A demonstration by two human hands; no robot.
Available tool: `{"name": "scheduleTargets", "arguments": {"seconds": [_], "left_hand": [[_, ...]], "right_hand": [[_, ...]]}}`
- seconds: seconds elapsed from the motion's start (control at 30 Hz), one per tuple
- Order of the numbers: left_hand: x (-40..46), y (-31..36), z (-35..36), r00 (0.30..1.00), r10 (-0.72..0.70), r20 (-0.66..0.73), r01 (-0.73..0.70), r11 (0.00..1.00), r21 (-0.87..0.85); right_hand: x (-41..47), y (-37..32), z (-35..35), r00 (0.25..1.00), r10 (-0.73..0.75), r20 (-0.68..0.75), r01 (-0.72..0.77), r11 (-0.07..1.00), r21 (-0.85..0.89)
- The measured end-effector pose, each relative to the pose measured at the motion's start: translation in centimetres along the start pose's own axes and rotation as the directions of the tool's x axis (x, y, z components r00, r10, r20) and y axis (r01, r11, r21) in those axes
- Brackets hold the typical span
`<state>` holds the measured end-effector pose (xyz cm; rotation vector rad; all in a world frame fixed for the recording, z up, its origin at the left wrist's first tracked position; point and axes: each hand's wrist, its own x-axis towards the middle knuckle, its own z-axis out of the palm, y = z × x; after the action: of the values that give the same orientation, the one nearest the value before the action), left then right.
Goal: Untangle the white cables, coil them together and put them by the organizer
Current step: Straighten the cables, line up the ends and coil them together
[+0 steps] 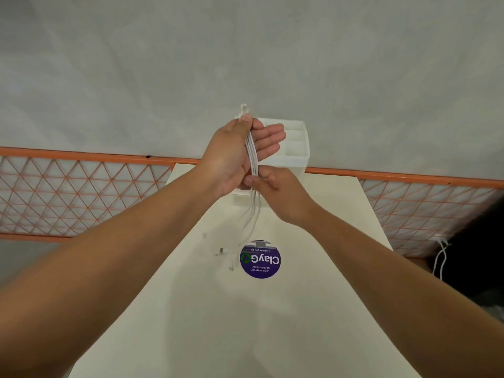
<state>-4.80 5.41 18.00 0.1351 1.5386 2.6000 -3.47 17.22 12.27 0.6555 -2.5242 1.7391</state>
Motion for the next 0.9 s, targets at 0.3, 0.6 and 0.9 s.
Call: {"name": "scheduleTargets", "arguments": {"seconds": [0.3,0.6,0.9], "left_hand": [[0.3,-0.2,-1.0,0.998,-0.027,-0.049,0.024,0.998,-0.052],[1.3,1.1,-1.8,0.993,-0.010,-0.117,-0.008,0.989,-0.147],[1.8,-0.1,-4.1,0.967,-0.042,-0.249,-0.010,0.979,-0.204]], "right_hand": [[-3.6,7.5,3.6,0.974,0.210,0.088,-0.187,0.959,-0.214],[-6.8,12.3,3.1,0.888,0.409,0.207,-0.332,0.885,-0.326],[-8.0,14.7,0.2,0.805,0.564,0.185,-0.457,0.788,-0.412]]}}
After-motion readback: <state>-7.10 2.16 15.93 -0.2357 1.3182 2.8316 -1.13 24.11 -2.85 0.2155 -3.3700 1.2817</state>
